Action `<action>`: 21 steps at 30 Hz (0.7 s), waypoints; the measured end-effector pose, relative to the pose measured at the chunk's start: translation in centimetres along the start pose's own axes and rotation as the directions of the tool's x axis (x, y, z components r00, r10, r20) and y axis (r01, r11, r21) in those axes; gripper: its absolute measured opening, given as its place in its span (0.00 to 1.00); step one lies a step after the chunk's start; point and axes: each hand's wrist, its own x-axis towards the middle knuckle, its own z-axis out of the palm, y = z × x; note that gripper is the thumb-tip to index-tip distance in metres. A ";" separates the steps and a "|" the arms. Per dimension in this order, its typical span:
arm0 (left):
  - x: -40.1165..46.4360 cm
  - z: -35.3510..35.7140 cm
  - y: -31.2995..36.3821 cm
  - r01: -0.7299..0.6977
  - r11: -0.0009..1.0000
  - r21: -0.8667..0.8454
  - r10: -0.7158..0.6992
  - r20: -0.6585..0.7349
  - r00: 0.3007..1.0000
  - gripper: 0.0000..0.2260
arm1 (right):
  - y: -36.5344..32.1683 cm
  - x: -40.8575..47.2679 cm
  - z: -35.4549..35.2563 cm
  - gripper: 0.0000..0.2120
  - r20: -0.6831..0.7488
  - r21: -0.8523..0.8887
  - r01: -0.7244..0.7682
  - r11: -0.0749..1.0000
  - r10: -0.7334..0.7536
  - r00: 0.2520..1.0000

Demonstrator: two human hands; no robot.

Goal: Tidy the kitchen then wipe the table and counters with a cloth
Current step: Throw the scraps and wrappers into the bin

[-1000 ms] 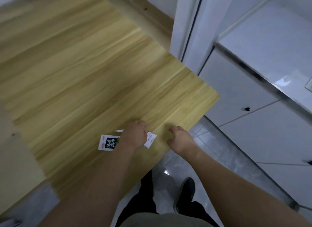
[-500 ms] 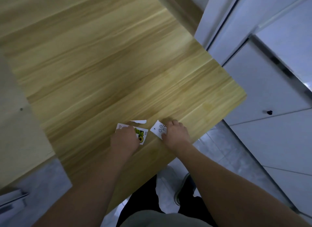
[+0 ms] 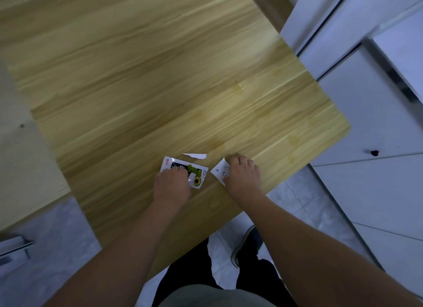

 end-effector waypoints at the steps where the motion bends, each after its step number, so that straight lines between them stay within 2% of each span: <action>1: 0.0 0.0 0.0 0.006 1.000 -0.003 -0.006 0.002 1.000 0.09 | 0.0 0.0 0.1 0.21 -0.007 0.001 -0.002 1.000 0.002 1.000; 3: -0.3 -0.1 0.1 0.011 1.000 -0.007 -0.011 -0.003 1.000 0.08 | 0.0 0.0 0.1 0.19 -0.027 0.002 -0.001 1.000 0.001 1.000; 7: -0.8 0.0 0.2 0.006 0.997 -0.074 -0.007 -0.017 1.000 0.14 | 0.2 0.5 -0.3 0.14 -0.028 -0.003 0.027 1.000 -0.028 0.999; 10: -1.0 0.0 0.3 -0.017 0.996 -0.084 0.018 0.007 1.000 0.12 | 0.4 0.6 -0.9 0.11 -0.028 0.030 0.073 0.997 -0.072 0.997; 15: -1.2 -0.2 0.5 -0.005 0.998 -0.059 0.004 -0.022 1.000 0.10 | 0.7 0.7 -1.4 0.13 -0.040 0.113 0.108 0.988 -0.105 0.994; 21: -1.0 0.0 0.4 -0.015 0.999 -0.050 0.014 -0.013 1.000 0.08 | 0.8 0.7 -1.8 0.09 -0.053 0.219 0.082 0.972 -0.072 0.996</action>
